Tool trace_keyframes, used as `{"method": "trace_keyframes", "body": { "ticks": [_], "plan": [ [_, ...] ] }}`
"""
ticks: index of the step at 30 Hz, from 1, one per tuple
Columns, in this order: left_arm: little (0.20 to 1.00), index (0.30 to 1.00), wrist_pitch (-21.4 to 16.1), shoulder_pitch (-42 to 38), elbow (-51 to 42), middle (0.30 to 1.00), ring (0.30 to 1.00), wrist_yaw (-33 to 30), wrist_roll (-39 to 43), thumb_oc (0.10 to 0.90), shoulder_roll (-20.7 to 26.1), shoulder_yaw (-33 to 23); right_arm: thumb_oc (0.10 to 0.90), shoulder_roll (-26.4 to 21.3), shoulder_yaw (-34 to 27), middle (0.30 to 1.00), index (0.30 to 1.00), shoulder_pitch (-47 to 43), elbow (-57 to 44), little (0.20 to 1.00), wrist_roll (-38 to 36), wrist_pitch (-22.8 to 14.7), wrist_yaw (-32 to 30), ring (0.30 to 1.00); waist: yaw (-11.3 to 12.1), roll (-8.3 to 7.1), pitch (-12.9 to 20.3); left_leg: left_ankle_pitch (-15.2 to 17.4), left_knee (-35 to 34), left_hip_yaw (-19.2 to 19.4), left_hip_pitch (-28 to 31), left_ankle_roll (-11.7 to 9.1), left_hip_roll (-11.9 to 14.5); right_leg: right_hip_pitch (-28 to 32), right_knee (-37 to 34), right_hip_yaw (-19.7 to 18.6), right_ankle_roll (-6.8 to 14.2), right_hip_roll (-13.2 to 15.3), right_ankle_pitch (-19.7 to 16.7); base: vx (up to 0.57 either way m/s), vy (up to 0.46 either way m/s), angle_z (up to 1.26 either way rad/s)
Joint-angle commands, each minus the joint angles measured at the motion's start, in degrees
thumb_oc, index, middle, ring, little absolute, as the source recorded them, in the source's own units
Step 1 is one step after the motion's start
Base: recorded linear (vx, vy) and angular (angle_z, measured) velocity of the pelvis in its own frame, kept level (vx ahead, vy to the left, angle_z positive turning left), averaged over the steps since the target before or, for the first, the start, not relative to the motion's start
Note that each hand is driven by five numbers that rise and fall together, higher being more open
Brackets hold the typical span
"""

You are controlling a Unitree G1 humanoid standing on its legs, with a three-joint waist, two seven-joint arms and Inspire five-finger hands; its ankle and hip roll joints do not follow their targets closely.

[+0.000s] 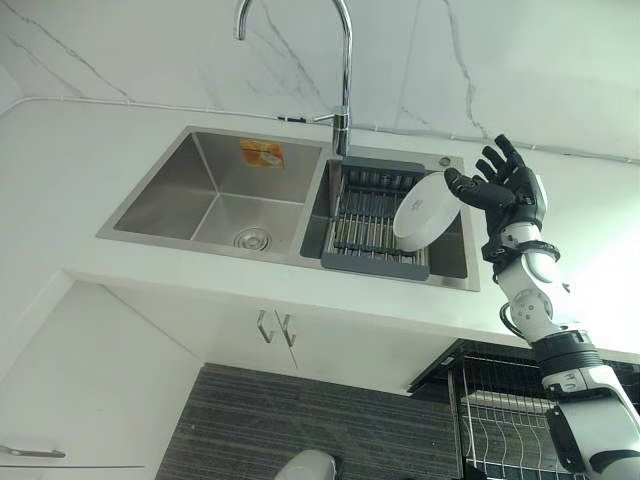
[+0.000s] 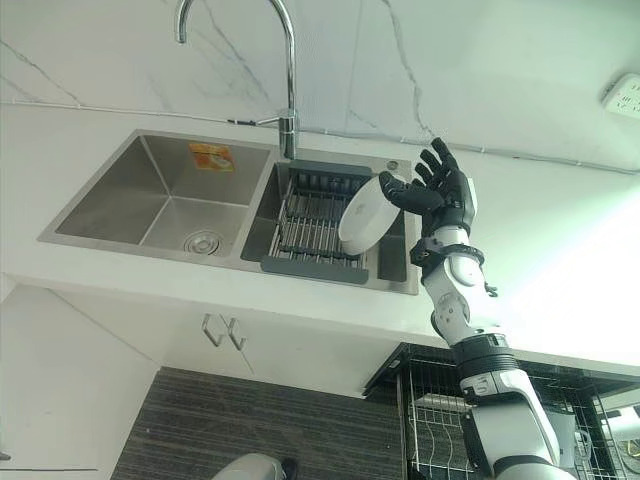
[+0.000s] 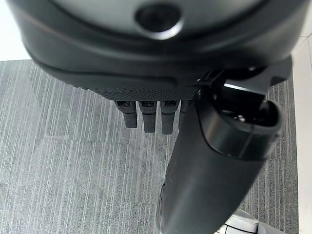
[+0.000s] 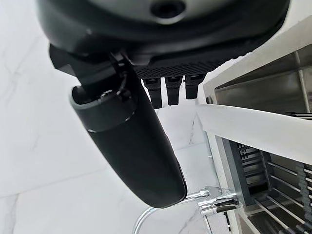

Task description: Place the dishes in the dishwasher.

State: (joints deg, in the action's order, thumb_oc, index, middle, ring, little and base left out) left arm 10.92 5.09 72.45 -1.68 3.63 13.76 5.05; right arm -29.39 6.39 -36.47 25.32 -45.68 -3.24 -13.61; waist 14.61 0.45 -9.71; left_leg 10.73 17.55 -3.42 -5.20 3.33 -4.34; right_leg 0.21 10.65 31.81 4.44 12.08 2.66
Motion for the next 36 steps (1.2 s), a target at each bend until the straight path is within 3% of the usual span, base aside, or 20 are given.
{"method": "trace_keyframes", "body": {
  "ticks": [1,36],
  "plan": [
    [0.9,0.9,0.84,1.06,2.59,0.9,0.9,0.82,-1.56,0.8,4.97,2.79,0.8,-0.83,-1.39,0.9,0.9,-8.41,-0.96,0.9,-1.1,-4.85,0.17,0.9,1.69,-0.89,4.28,2.15,-0.36,4.21,-2.06,-3.97,2.57,1.4,6.54,-4.83,3.55,2.2,9.25,0.02,0.004,0.04],
    [0.9,0.9,1.26,0.97,1.87,0.9,0.9,0.8,-1.32,0.8,5.03,4.6,0.8,4.9,1.45,0.9,0.9,-8.01,2.06,0.9,-5.08,-4.42,-0.66,0.9,2.16,-0.08,3.08,2.19,-0.36,3.81,-1.56,-3.69,2.43,1.56,6.54,-5.4,3.51,2.35,9.04,0.0,0.0,0.0]
  ]
}}
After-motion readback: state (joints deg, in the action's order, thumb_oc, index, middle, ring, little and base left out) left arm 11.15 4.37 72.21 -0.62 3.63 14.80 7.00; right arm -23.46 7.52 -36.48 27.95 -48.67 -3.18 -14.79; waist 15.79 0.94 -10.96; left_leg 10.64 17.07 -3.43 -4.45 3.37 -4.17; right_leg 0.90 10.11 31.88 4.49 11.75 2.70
